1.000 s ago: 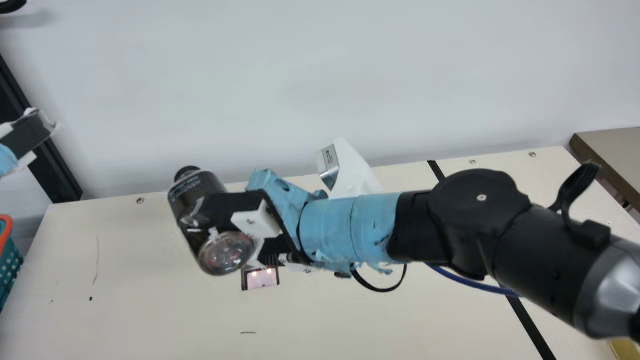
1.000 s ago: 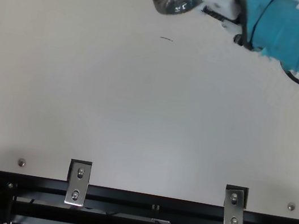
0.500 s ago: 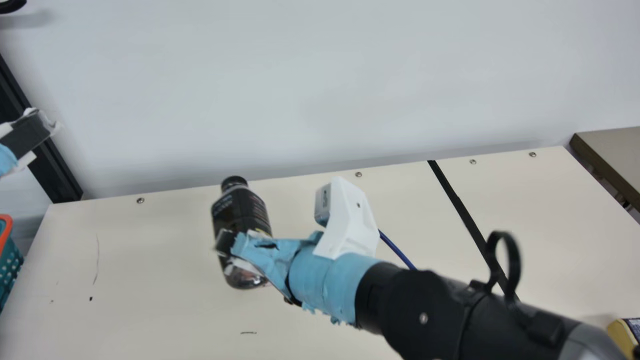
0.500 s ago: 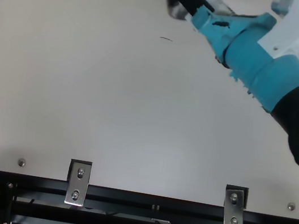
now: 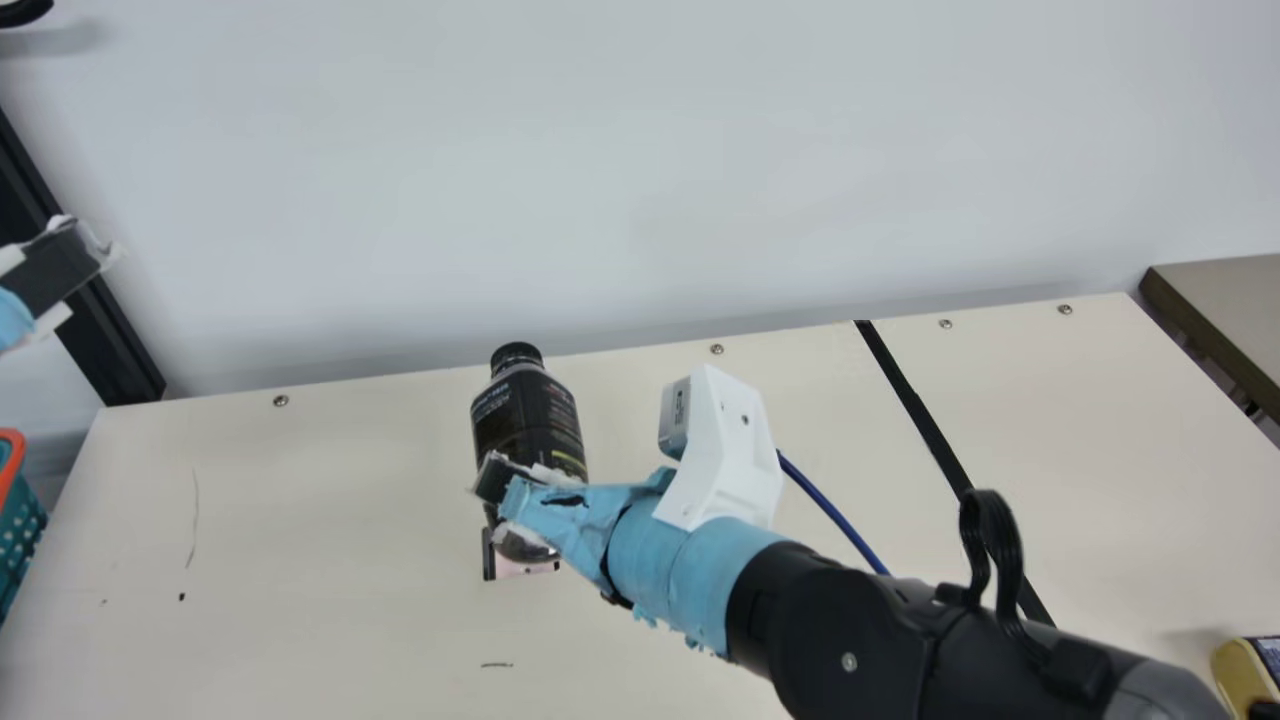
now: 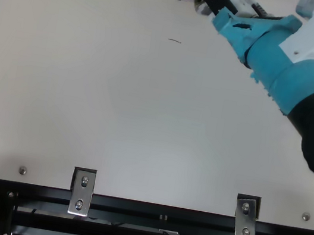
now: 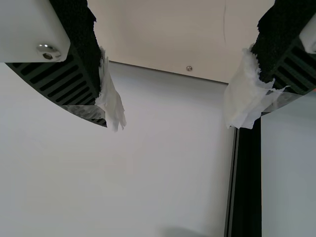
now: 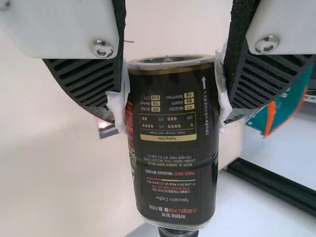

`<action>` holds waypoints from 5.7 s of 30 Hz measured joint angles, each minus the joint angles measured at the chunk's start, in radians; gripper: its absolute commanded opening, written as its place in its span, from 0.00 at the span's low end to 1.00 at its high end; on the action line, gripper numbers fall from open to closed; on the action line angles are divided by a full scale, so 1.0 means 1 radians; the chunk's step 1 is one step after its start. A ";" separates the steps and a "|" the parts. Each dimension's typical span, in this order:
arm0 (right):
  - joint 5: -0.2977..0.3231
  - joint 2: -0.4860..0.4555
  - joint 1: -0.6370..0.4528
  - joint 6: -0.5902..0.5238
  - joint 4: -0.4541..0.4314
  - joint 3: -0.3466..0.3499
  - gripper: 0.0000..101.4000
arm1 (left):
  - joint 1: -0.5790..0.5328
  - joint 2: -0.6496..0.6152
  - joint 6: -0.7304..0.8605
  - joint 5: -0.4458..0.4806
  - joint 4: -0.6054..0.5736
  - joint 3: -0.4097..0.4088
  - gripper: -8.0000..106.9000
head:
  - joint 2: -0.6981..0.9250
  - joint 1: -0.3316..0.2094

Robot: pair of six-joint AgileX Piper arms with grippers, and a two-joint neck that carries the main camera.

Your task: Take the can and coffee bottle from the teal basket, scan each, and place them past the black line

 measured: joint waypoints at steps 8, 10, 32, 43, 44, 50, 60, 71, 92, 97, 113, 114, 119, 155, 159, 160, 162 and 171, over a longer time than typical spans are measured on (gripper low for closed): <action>0.070 0.094 -0.075 -0.111 -0.082 -0.039 0.00 | 0.000 0.000 0.000 0.000 0.000 0.000 0.85 | 0.000 0.000; 0.067 0.116 -0.084 -0.134 -0.114 -0.045 0.00 | 0.000 0.000 0.000 0.000 0.000 0.000 0.85 | 0.000 0.000; -0.260 0.045 0.045 -0.266 -0.054 0.005 0.00 | 0.000 0.000 0.000 0.000 0.000 0.000 0.85 | 0.000 0.000; -0.230 0.046 0.081 -0.363 0.026 -0.016 0.00 | 0.000 0.000 0.000 0.000 0.000 0.000 0.85 | 0.000 -0.005; -0.224 0.049 0.081 -0.378 0.035 -0.020 0.00 | 0.000 0.000 0.000 0.000 0.000 0.000 0.85 | 0.000 -0.005; -0.178 0.079 0.074 -0.457 0.086 -0.048 0.00 | 0.000 0.000 0.000 0.000 0.000 0.000 0.85 | 0.000 -0.005; -0.153 0.162 0.045 -0.615 0.166 -0.080 0.00 | 0.000 0.000 0.000 0.000 0.000 0.000 0.85 | 0.000 -0.005; -0.159 0.209 0.043 -0.757 0.269 -0.100 0.00 | 0.000 0.000 0.000 0.000 0.000 0.000 0.85 | 0.000 0.000; -0.197 0.148 -0.053 -0.918 0.395 -0.039 0.00 | 0.000 0.000 0.000 0.000 0.000 0.000 0.85 | 0.000 0.000; -0.227 0.101 -0.095 -0.947 0.424 -0.003 0.00 | 0.000 0.000 0.000 0.000 0.000 0.000 0.85 | -0.036 0.000; -0.293 -0.025 -0.276 -1.062 0.527 0.155 0.00 | 0.000 0.000 0.000 0.000 0.000 0.000 0.85 | -0.328 0.000; -0.294 -0.034 -0.292 -1.068 0.536 0.167 0.00 | 0.000 0.000 0.000 0.000 0.000 0.000 0.85 | -0.363 0.000; -0.301 -0.071 -0.358 -1.097 0.551 0.212 0.00 | 0.000 0.000 0.000 0.000 0.000 0.000 0.85 | -0.466 -0.005; -0.206 -0.027 -1.023 -1.388 0.469 0.271 0.00 | 0.000 0.000 0.000 0.000 0.000 0.000 0.85 | -0.599 0.000; -0.206 -0.018 -1.028 -1.409 0.470 0.271 0.07 | 0.000 0.000 0.000 0.000 0.000 0.000 0.85 | -0.594 -0.005; -0.206 -0.015 -1.030 -1.412 0.470 0.270 1.00 | 0.000 0.000 0.000 0.000 0.000 0.000 0.85 | -0.594 -0.005; -0.206 -0.015 -1.031 -1.414 0.471 0.267 1.00 | 0.000 0.000 0.000 0.000 0.000 0.000 0.85 | -0.594 0.000; -0.239 -0.069 -0.990 -1.405 0.479 0.271 1.00 | 0.000 0.000 0.000 0.000 0.000 0.000 0.85 | -0.558 -0.005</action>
